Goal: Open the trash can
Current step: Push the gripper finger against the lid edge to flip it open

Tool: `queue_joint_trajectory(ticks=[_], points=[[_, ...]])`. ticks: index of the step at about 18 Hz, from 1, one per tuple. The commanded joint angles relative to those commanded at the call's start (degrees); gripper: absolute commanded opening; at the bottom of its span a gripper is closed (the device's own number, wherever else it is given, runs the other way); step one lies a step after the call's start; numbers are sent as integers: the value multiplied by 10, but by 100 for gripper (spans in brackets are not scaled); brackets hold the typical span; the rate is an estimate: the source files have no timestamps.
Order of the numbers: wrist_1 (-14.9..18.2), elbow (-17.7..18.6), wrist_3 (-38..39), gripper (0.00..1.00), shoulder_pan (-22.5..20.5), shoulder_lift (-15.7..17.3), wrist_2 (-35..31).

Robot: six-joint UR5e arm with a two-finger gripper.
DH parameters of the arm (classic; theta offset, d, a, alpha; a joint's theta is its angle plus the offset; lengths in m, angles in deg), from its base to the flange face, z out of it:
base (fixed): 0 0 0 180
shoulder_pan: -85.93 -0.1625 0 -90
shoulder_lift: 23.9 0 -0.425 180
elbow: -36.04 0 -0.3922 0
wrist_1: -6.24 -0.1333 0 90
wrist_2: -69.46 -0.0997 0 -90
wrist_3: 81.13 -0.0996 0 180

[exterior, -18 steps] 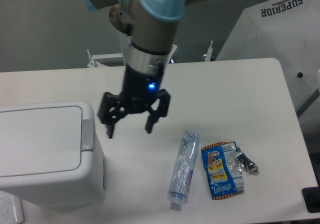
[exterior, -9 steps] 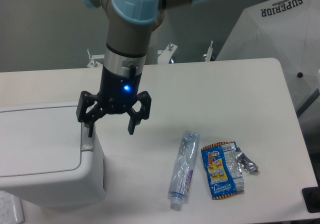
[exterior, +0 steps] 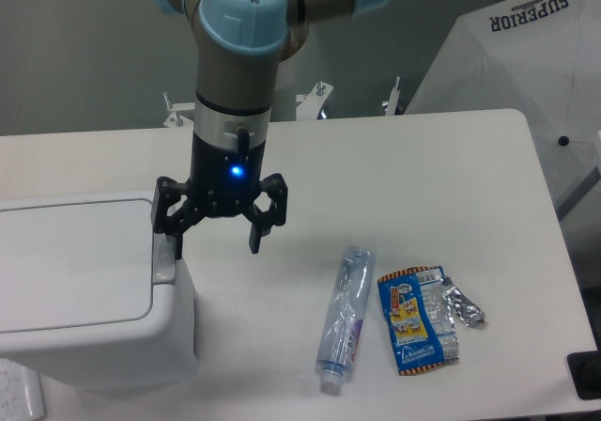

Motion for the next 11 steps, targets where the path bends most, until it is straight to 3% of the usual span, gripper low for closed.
queue_joint_trajectory(ticks=[6,9,11], points=[[2,14,1,100,0,14,-1],[3,-19,1,100,-8,17,0],[-3,-30,-8,100,-38,18,-4]])
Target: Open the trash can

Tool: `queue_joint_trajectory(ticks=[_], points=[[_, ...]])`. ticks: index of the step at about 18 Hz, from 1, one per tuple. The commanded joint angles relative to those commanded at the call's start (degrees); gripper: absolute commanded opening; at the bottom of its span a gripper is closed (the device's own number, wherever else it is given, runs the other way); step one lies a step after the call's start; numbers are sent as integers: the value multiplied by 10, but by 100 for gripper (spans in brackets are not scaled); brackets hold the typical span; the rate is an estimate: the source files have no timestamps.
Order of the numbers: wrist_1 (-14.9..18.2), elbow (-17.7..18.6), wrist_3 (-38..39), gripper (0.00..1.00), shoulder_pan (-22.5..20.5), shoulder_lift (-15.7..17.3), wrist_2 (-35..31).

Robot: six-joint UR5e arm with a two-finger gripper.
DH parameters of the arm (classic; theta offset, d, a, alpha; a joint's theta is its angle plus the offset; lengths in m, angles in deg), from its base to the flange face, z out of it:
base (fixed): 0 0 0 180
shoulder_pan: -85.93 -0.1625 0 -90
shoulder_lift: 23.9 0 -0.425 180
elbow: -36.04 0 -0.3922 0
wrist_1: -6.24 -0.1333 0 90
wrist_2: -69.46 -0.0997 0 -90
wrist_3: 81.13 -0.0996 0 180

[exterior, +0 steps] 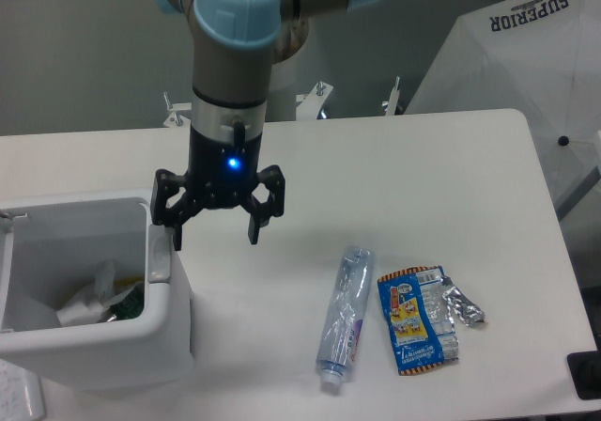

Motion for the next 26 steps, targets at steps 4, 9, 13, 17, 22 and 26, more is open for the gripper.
queue_joint_trajectory(ticks=[4,9,13,17,22,26], points=[[-11,3,-40,100,-74,0,-39],[-25,10,-98,100,-134,-20,-170],[-25,7,-208,100,-146,-61,-317],[-24,-11,-326,100,-201,-73,-329],[-19,-11,-395,100,-244,-67,-316],[-13,-5,-417,100,-245,-65,-304]])
